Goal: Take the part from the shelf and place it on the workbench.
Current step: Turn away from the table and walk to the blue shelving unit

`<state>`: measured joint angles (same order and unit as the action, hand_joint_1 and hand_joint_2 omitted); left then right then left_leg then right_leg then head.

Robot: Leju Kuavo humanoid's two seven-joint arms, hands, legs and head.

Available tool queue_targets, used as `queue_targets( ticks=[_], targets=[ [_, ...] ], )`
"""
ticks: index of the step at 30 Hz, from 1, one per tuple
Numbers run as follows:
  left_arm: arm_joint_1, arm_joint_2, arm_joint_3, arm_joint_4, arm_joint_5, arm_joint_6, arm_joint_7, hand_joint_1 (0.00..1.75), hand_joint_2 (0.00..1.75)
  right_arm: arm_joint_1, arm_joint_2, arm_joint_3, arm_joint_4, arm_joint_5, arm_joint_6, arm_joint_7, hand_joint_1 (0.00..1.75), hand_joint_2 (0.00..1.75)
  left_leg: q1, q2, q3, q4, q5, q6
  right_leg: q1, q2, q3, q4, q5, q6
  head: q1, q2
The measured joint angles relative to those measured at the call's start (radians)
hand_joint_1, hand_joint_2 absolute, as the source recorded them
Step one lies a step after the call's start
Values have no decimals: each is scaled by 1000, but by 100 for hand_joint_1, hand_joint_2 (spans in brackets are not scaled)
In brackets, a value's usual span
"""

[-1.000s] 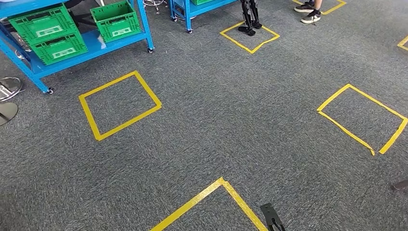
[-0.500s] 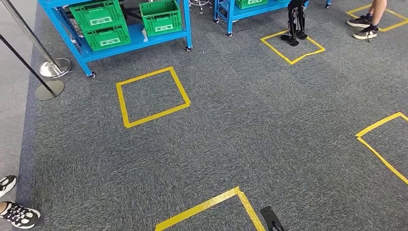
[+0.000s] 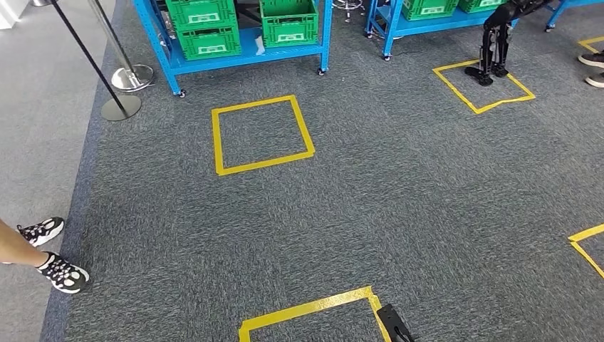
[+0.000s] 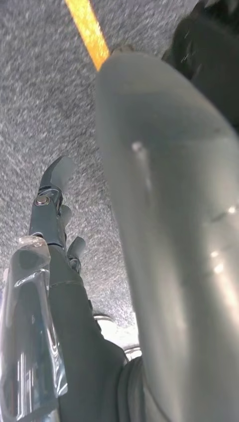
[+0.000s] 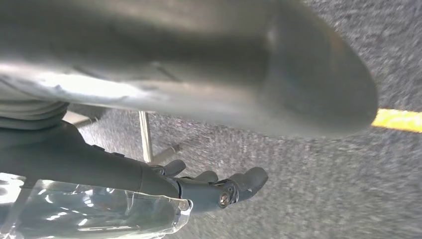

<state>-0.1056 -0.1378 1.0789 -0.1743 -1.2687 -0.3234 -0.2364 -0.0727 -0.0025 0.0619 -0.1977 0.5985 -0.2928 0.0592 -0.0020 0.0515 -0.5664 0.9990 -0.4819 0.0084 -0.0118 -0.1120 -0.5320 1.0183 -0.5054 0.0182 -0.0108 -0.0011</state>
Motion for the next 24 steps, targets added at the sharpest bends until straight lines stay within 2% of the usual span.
queue_targets(
  ticks=[2,4,5,6,7,8,9,11,12,13,15,16,17,19,20,21,22,23,24],
  targets=[
    [0,2,-1,0,-3,0,-3,0,0,-2,3,4,0,7,2,1,0,0,8,-23,7,-7,9,12,-3,43,-11,38,-29,10,3,0],
    [-2,2,-2,0,-3,0,-12,0,0,-2,4,9,1,13,6,6,0,0,11,-48,8,-9,13,18,-5,95,-68,160,-93,15,7,0],
    [-3,2,-2,0,-2,0,-17,0,0,-2,4,11,2,16,10,9,0,0,12,-62,8,-8,13,19,-5,103,-103,231,-120,17,8,0],
    [-3,2,-3,0,-1,0,-20,0,0,-2,4,13,3,19,14,12,0,0,12,-76,7,-8,13,19,-5,106,-129,280,-132,18,9,0],
    [-3,2,-4,0,0,0,-22,0,0,-2,5,15,4,21,18,14,0,0,12,-91,8,-7,13,19,-6,108,-137,290,-123,18,9,0],
    [-4,2,-5,0,-1,-1,-22,0,0,-4,5,16,4,22,20,16,0,0,13,-106,10,-7,12,18,-8,110,-123,254,-93,17,9,0],
    [-5,2,-6,0,-2,-1,-22,0,0,-5,6,17,4,24,20,16,0,0,15,-121,12,-5,11,16,-11,118,-93,185,-52,17,9,0],
    [-7,2,-9,0,-4,-2,-23,0,0,-9,6,18,5,26,21,17,0,0,15,-147,9,4,6,6,-18,160,-37,53,2,18,8,0],
    [-8,2,-10,0,-5,-2,-23,0,0,-11,7,19,6,25,21,17,0,0,15,-158,4,7,5,-1,-19,174,-23,21,10,16,8,0],
    [-9,3,-12,0,-7,-2,-22,0,0,-13,8,20,7,24,21,17,0,0,16,-167,-1,8,7,-8,-18,181,-20,12,8,12,7,0],
    [-10,4,-16,0,-12,-2,-19,0,0,-16,9,20,8,21,21,18,0,0,19,-180,-7,5,11,-20,-15,161,-19,10,12,-1,6,0],
    [-11,4,-17,0,-15,-2,-17,0,0,-18,10,20,8,19,21,18,0,0,19,-166,-14,12,6,-25,-16,151,-19,8,14,-8,5,0],
    [-13,4,-18,0,-17,-2,-12,0,0,-19,11,20,8,18,20,18,0,0,18,-141,-27,36,-10,-29,-17,139,-18,6,15,-15,2,0],
    [-21,5,-18,0,-18,-3,-5,0,0,-17,12,19,8,16,19,18,0,0,15,-79,-84,147,-68,-33,-14,112,-18,5,15,-24,-3,0],
    [-24,5,-18,0,-18,-3,-3,0,0,-15,12,19,8,15,19,17,0,0,15,-65,-119,219,-97,-34,-12,98,-19,5,14,-26,-5,0],
    [-25,6,-18,0,-19,-3,-2,0,0,-14,12,19,8,15,17,17,0,0,16,-59,-148,275,-114,-35,-11,84,-20,5,13,-27,-5,0],
    [-25,6,-18,0,-19,-3,-1,0,0,-13,13,19,8,17,12,15,0,0,15,-57,-160,298,-113,-34,-10,72,-20,5,13,-27,-5,0],
    [-25,6,-18,0,-20,-3,-1,0,0,-14,14,19,8,21,2,11,0,0,15,-55,-149,276,-92,-33,-10,61,-19,5,12,-26,-6,0],
    [-25,7,-18,0,-20,-3,-1,0,0,-16,15,19,8,26,-11,7,0,0,14,-48,-119,218,-60,-30,-9,51,-17,5,11,-25,-6,0]
  ],
)
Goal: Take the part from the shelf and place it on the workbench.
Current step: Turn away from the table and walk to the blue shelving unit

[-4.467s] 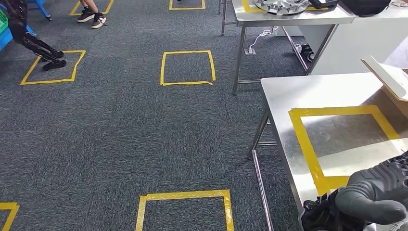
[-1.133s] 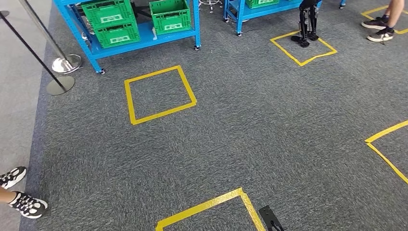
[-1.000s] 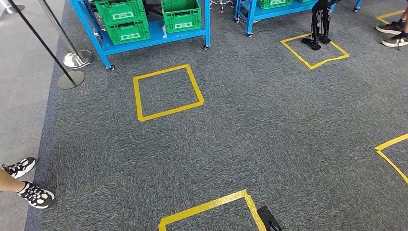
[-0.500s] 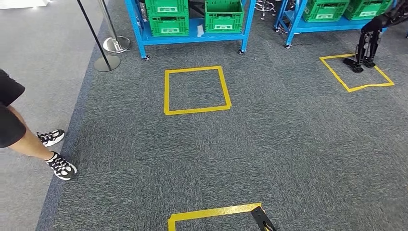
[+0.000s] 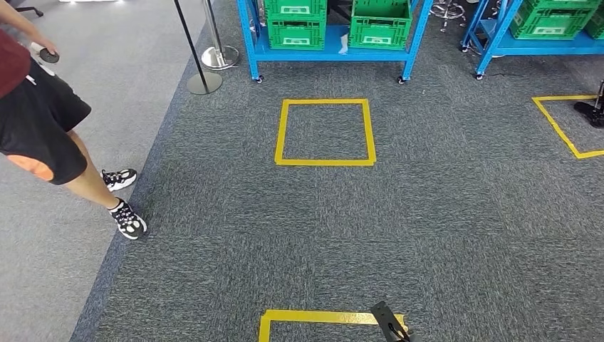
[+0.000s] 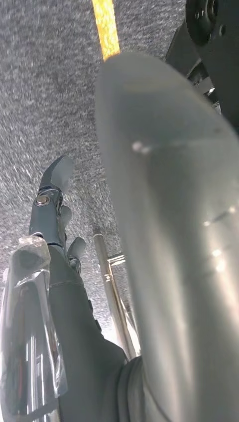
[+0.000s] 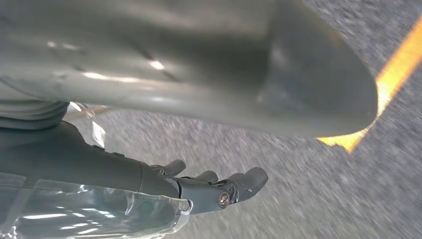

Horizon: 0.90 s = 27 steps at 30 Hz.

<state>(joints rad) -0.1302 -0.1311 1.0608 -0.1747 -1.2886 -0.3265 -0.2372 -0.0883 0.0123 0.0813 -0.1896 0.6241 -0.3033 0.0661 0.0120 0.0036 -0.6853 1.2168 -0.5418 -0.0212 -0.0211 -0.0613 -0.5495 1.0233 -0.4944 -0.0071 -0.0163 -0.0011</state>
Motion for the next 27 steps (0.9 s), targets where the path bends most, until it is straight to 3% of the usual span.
queue_targets(
  ticks=[2,3,4,6,8,10,12,13,14,15,17,19,23,25,27],
  targets=[
    [-3,2,0,0,0,0,0,0,0,-3,3,0,0,10,-23,-8,0,0,-7,38,77,-144,51,11,3,-17,5,0,-4,5,0,0],
    [-5,3,0,0,0,0,0,0,0,-5,3,0,0,12,-28,-10,0,0,-12,52,100,-188,61,17,5,-24,7,0,-6,10,0,0],
    [-6,3,0,0,0,0,0,0,0,-6,4,0,0,13,-30,-11,0,0,-16,59,109,-208,61,22,7,-31,9,-1,-7,14,0,0],
    [-7,4,0,0,0,0,0,0,0,-7,6,0,0,13,-34,-12,0,0,-17,44,111,-212,62,32,7,-40,15,-6,-8,26,0,0],
    [-7,5,0,0,-2,0,0,0,0,-9,9,0,-1,9,-40,-13,0,0,-11,31,118,-220,69,44,4,-12,10,15,-26,38,2,0],
    [-11,5,-2,0,-4,0,2,0,0,-8,9,-2,-1,5,-44,-14,0,0,-6,18,122,-224,73,53,3,35,-35,117,-82,45,5,0],
    [-13,4,-4,0,-4,0,6,0,0,-3,9,-4,0,5,-45,-13,0,0,-6,4,121,-223,72,55,3,54,-103,251,-132,48,7,0],
    [-13,3,-5,0,-4,0,8,0,0,0,9,-5,0,7,-46,-13,0,0,-6,-3,121,-223,72,56,4,56,-122,282,-132,48,7,0],
    [-13,4,-6,0,-2,-2,10,0,0,2,9,-5,0,9,-46,-12,0,0,-6,-10,122,-223,70,55,3,56,-121,269,-112,47,7,0],
    [-13,4,-6,0,2,-6,10,0,0,2,9,-5,0,12,-46,-11,0,0,-5,-16,124,-222,66,53,2,56,-101,217,-77,46,7,0],
    [-14,4,-5,0,9,-21,11,0,0,1,9,-5,0,18,-47,-10,0,0,-6,-26,128,-216,54,45,1,58,-36,72,-16,43,7,0],
    [-14,6,-5,-1,7,-29,10,0,0,-1,11,-5,0,22,-47,-9,0,0,-9,-31,132,-212,41,33,3,60,-1,1,-7,33,7,0],
    [-16,6,-6,-2,2,-29,8,0,0,-3,13,-6,-1,25,-47,-8,0,0,-5,-26,134,-194,23,14,4,61,22,-4,-23,4,3,0],
    [-17,7,-7,-3,2,-29,7,0,0,-4,14,-7,-2,26,-47,-8,0,0,-3,-15,81,-97,-8,6,1,60,44,-5,-36,-6,-3,0],
    [-16,8,-8,-3,2,-29,6,0,0,-3,15,-7,-1,26,-47,-8,0,0,-2,-10,-22,49,-42,2,1,59,63,-5,-56,-10,-6,0]
  ],
)
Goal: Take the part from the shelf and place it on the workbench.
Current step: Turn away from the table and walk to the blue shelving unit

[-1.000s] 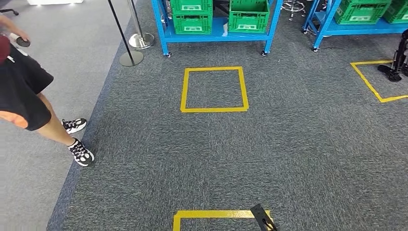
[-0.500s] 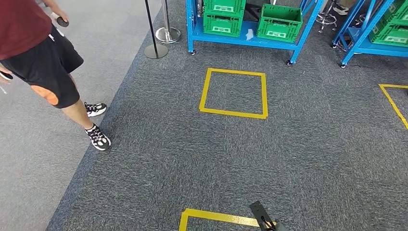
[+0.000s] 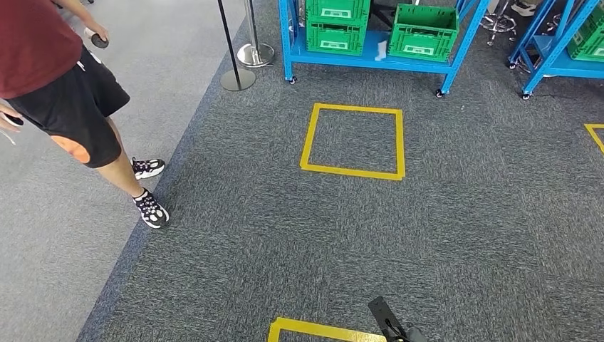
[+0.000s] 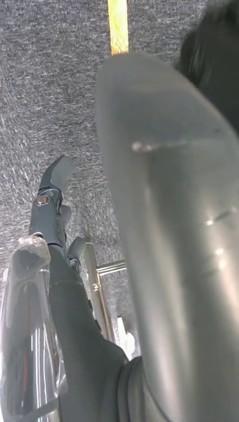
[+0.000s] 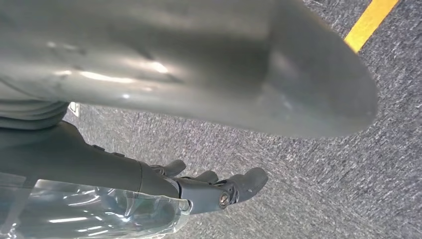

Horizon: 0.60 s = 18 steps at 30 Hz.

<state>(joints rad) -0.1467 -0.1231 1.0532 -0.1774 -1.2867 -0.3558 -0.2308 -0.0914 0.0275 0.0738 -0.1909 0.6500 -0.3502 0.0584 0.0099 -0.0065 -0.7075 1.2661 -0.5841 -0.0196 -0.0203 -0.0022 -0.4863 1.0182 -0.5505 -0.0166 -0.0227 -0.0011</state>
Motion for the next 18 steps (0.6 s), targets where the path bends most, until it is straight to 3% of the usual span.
queue_targets(
  ticks=[1,2,3,4,5,6,7,8,10,11,13,14,15,17,18],
  targets=[
    [2,0,0,0,0,0,-1,0,0,2,0,0,0,0,0,0,0,0,0,1,-45,46,4,0,0,0,12,0,-12,0,0,0],
    [3,0,0,0,0,1,-2,0,0,3,1,0,0,0,0,0,0,0,0,1,-71,51,31,1,0,1,26,0,-24,1,0,0],
    [4,1,0,0,0,2,-3,0,0,4,1,0,0,0,0,0,0,0,0,1,-75,13,80,3,-1,2,44,-1,-38,3,0,0],
    [5,2,-1,0,0,3,-4,0,0,3,2,-1,0,0,0,-1,0,0,-1,2,-61,-58,141,8,-1,2,61,-2,-53,4,0,0],
    [5,4,-1,0,0,4,-5,0,0,2,4,-1,0,2,0,-2,0,0,-4,4,-42,-121,183,12,0,2,78,-6,-68,8,0,0],
    [5,6,-2,0,0,4,-6,0,0,1,6,-1,0,3,1,-2,0,0,-8,6,-21,-176,205,18,1,3,91,-12,-81,14,-1,0],
    [4,8,-2,0,0,3,-6,0,0,-1,8,-1,0,5,2,-2,0,0,-13,9,-6,-206,206,23,2,3,102,-24,-90,20,-2,0],
    [4,9,-3,0,1,2,-7,0,0,-2,10,-1,0,7,3,-1,0,0,-16,10,4,-215,189,28,2,3,114,-33,-91,27,-2,0],
    [5,11,-4,0,1,-1,-8,0,0,-3,12,-1,0,11,5,1,0,0,-14,9,30,-238,167,41,3,2,122,-21,-66,41,-2,0],
    [7,12,-4,0,1,-2,-9,0,0,-3,13,-1,0,14,5,3,0,0,-12,7,50,-251,158,47,3,2,103,25,-40,45,-1,0],
    [12,12,-5,0,0,-3,-10,0,0,-1,13,-1,1,17,6,4,0,0,-8,3,98,-277,138,56,5,3,17,164,-19,43,1,0],
    [15,12,-6,0,0,-4,-10,0,0,3,13,-1,2,19,6,6,0,0,-9,0,121,-286,124,59,6,3,-32,227,-39,40,2,0],
    [18,12,-6,0,0,-4,-10,0,0,8,12,-1,2,21,7,8,0,0,-9,-4,146,-293,109,61,8,3,-75,266,-84,41,2,0],
    [23,11,-6,0,0,-6,-13,0,0,16,10,-1,3,27,8,12,0,0,-9,-12,197,-299,73,61,8,3,-138,270,-186,46,3,0],
    [25,11,-6,0,0,-6,-15,0,0,18,10,-1,3,30,8,12,0,0,-9,-16,224,-299,53,59,7,3,-159,242,-209,50,3,0]
  ],
)
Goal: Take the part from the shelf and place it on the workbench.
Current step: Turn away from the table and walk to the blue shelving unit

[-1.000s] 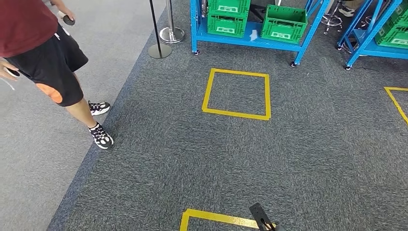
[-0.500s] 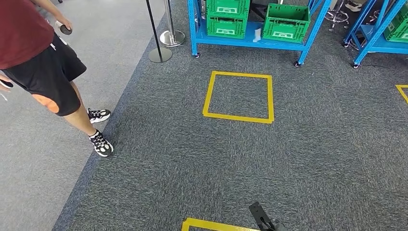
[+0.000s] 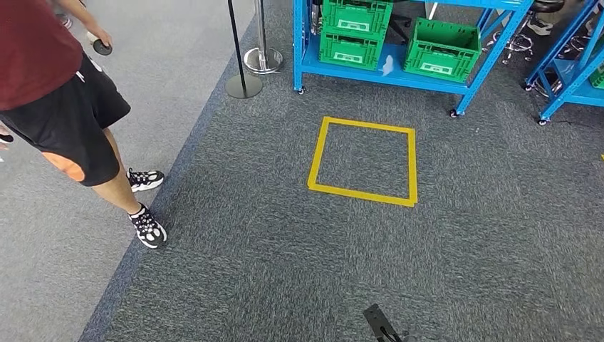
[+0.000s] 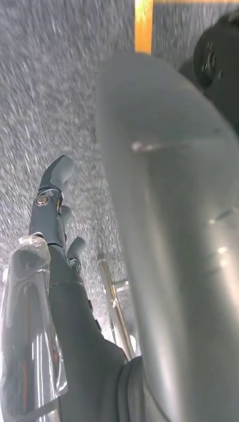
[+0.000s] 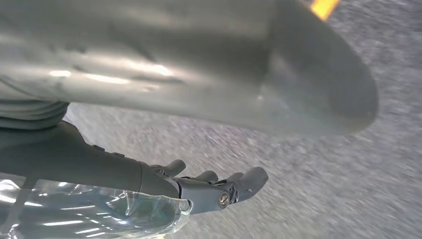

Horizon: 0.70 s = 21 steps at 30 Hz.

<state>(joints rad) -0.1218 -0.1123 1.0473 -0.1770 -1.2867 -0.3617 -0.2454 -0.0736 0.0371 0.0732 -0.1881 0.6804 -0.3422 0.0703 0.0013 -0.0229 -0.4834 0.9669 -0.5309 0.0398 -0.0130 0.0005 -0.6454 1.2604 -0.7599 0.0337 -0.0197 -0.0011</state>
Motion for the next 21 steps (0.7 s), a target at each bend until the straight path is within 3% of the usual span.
queue_targets(
  ticks=[1,2,4,5,6,8,10,11,12,14,15,16,19,20,21],
  targets=[
    [1,-1,0,0,0,0,-2,0,0,1,-1,0,0,4,1,0,0,0,0,-3,27,0,-21,-2,-1,0,-16,-43,20,3,0,0],
    [4,-2,0,0,0,0,-4,0,0,3,-2,0,1,7,3,0,0,0,0,-5,50,0,-43,-5,-3,-1,-29,-95,95,4,1,0],
    [10,-4,-1,0,-1,0,-9,0,0,7,-6,0,5,12,9,-1,0,0,-2,-8,92,3,-90,-15,-3,-8,-38,-175,275,-3,0,0],
    [11,-5,-1,0,-2,2,-13,0,0,6,-7,0,6,14,12,-1,0,0,-2,-9,111,5,-107,-21,0,-11,-35,-192,331,-10,-2,0],
    [9,-6,-1,0,-2,4,-19,0,0,1,-8,0,6,16,14,-1,0,0,-1,-9,120,11,-113,-27,3,-12,-28,-194,343,-19,-3,0],
    [0,-9,-2,0,-1,12,-29,0,0,-16,-11,0,4,19,14,-2,0,0,1,-5,88,82,-77,-37,3,-8,-11,-199,331,-34,-4,0],
    [-7,-13,-6,0,-2,21,-34,0,0,-28,-16,0,4,20,13,-3,0,0,2,4,-8,220,-48,-45,0,-6,18,-218,317,-45,-3,0],
    [-6,-14,-8,0,-3,24,-35,0,0,-28,-17,0,4,20,13,-3,0,0,3,9,-56,278,-67,-48,0,-5,37,-227,308,-50,-4,0],
    [-6,-14,-9,0,-4,26,-35,0,0,-27,-18,0,4,20,13,-4,0,0,3,12,-97,312,-105,-51,0,-4,54,-233,298,-51,-4,0],
    [-5,-13,-10,0,-4,26,-35,0,0,-24,-18,0,4,21,13,-4,0,0,3,13,-154,319,-175,-52,-1,0,86,-238,274,-51,-4,0],
    [-5,-13,-10,0,-4,26,-35,0,0,-24,-18,0,4,21,13,-4,0,0,3,13,-167,291,-177,-51,-1,2,103,-239,262,-51,-4,0],
    [-5,-13,-11,0,-4,26,-35,0,0,-24,-18,0,4,21,13,-4,0,0,3,13,-171,245,-145,-49,-1,4,119,-239,249,-50,-4,0],
    [-4,-12,-12,0,-4,26,-35,0,0,-24,-17,0,5,21,13,-4,0,0,-3,15,-159,88,43,-38,2,9,150,-239,217,-39,-3,0],
    [-2,-11,-12,0,-3,27,-35,0,0,-24,-17,0,5,20,14,-3,0,0,-5,15,-158,67,78,-33,3,12,151,-240,210,-34,-3,0],
    [-1,-11,-12,0,-3,27,-36,0,0,-24,-17,-1,5,18,15,-3,0,0,-8,15,-158,65,85,-29,3,16,153,-241,206,-28,-3,0]
  ],
)
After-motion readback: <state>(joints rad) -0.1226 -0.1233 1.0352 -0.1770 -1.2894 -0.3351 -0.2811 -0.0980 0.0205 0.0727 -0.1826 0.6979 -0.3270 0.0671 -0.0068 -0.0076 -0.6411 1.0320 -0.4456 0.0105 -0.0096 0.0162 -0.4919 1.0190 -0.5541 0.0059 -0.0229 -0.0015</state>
